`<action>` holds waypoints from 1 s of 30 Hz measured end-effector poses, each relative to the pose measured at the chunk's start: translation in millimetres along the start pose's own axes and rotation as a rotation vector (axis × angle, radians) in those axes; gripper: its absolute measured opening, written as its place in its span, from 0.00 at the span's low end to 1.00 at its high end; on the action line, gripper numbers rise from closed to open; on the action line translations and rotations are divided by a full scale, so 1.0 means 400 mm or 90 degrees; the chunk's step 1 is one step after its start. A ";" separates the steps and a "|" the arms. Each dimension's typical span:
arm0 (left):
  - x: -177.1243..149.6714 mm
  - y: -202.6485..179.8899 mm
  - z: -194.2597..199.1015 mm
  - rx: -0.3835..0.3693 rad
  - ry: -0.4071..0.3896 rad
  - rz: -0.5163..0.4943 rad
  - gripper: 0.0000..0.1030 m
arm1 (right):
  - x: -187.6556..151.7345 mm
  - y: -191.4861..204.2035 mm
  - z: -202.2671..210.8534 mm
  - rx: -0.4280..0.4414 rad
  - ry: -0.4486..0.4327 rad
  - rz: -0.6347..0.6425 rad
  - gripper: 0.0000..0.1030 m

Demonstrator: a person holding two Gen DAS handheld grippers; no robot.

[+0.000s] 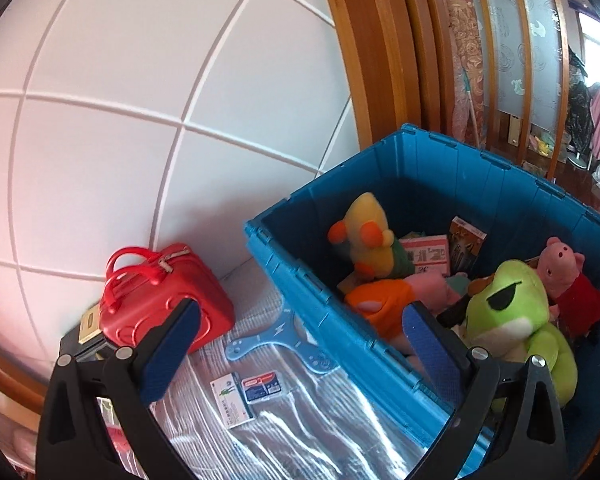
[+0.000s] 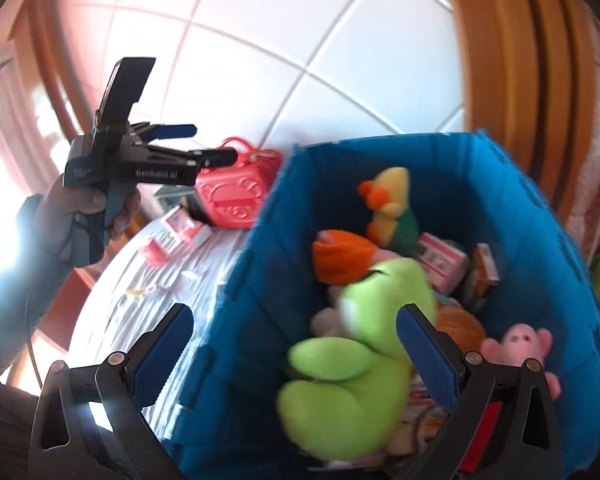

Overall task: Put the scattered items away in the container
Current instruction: 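Move both grippers back toward the remaining items on the bed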

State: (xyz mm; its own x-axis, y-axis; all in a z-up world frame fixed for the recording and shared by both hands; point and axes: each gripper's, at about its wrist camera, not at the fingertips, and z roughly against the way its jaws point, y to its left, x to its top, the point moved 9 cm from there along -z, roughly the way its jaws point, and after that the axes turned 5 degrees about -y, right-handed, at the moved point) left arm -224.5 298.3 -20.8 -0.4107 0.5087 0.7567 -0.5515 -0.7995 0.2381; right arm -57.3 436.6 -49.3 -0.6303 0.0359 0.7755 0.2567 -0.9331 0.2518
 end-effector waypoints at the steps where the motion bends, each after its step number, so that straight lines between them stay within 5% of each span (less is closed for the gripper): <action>1: -0.032 0.024 0.008 0.006 0.004 0.004 1.00 | 0.004 0.026 -0.010 0.004 0.003 0.008 1.00; 14: -0.582 0.477 0.094 0.089 0.124 0.078 1.00 | -0.013 0.400 -0.238 0.009 0.043 0.051 1.00; 22: -0.997 0.761 0.100 0.167 0.222 0.105 1.00 | -0.096 0.655 -0.521 0.040 0.100 0.096 1.00; 30: -1.317 0.928 0.019 0.159 0.271 0.149 0.99 | -0.225 0.877 -0.847 0.078 0.143 0.120 1.00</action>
State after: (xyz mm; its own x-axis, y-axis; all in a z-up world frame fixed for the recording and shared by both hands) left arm -207.5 -269.0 -326.6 -0.7881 0.3511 0.5057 -0.2420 -0.9320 0.2699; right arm -159.0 -15.0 -226.9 -0.7063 -0.2262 0.6708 0.4621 -0.8652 0.1948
